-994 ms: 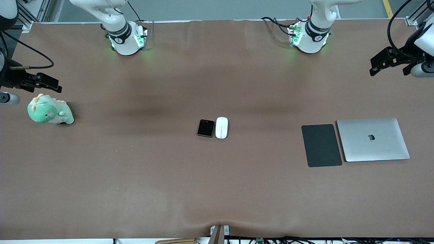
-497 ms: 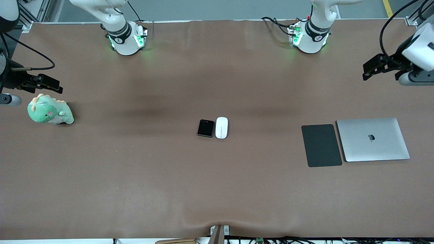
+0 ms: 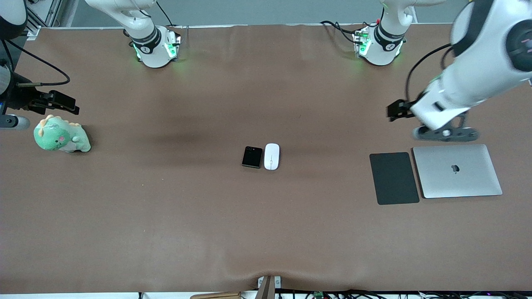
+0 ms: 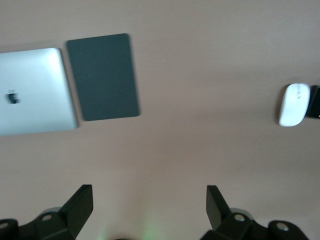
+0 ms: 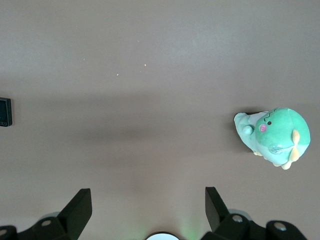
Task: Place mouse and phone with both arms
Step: 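Reach the left gripper toward the mouse while the right gripper reaches the phone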
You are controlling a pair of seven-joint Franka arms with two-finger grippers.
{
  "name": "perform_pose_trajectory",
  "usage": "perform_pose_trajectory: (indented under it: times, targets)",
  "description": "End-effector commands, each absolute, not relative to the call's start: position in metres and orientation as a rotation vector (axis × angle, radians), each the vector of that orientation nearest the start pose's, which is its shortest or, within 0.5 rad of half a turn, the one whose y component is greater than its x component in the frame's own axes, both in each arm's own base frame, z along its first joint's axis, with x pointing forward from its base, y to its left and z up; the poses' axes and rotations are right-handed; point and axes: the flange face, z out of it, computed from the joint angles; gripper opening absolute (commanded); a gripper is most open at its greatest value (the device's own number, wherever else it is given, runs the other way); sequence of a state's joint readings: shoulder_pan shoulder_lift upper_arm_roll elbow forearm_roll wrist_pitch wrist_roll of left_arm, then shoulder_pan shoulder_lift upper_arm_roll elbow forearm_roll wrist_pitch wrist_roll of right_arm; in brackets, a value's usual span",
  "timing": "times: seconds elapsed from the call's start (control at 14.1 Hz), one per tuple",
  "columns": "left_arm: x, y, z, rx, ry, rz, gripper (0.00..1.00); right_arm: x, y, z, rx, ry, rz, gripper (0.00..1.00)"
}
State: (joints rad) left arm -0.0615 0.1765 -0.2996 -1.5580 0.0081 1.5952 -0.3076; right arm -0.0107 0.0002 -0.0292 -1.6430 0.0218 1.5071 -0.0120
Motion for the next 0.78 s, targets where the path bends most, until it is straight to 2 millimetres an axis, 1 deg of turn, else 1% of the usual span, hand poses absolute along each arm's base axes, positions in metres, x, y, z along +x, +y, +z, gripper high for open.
perform_pose_trajectory:
  times: [0.0,0.07,0.14,0.28,0.43,0.57,0.71]
  targets:
    - [0.561,-0.261,0.488,-3.161,0.004,0.184,1.00,0.549,-0.005,0.586,-3.109,0.067,0.215,1.00]
    - [0.558,-0.291,0.467,-3.166,-0.054,0.174,1.00,0.550,0.006,0.584,-3.110,0.072,0.221,1.00]
    - [0.555,-0.316,0.447,-3.169,-0.105,0.173,1.00,0.552,0.018,0.582,-3.113,0.084,0.217,1.00]
    - [0.545,-0.367,0.408,-3.172,-0.128,0.163,1.00,0.560,0.038,0.569,-3.117,0.104,0.224,1.00]
    - [0.541,-0.400,0.366,-3.185,-0.145,0.139,1.00,0.572,0.057,0.552,-3.104,0.113,0.212,1.00]
    - [0.530,-0.435,0.330,-3.201,-0.096,0.116,1.00,0.582,0.076,0.533,-3.074,0.143,0.219,1.00]
    - [0.529,-0.460,0.299,-3.194,-0.090,0.084,1.00,0.592,0.101,0.510,-3.068,0.157,0.218,1.00]
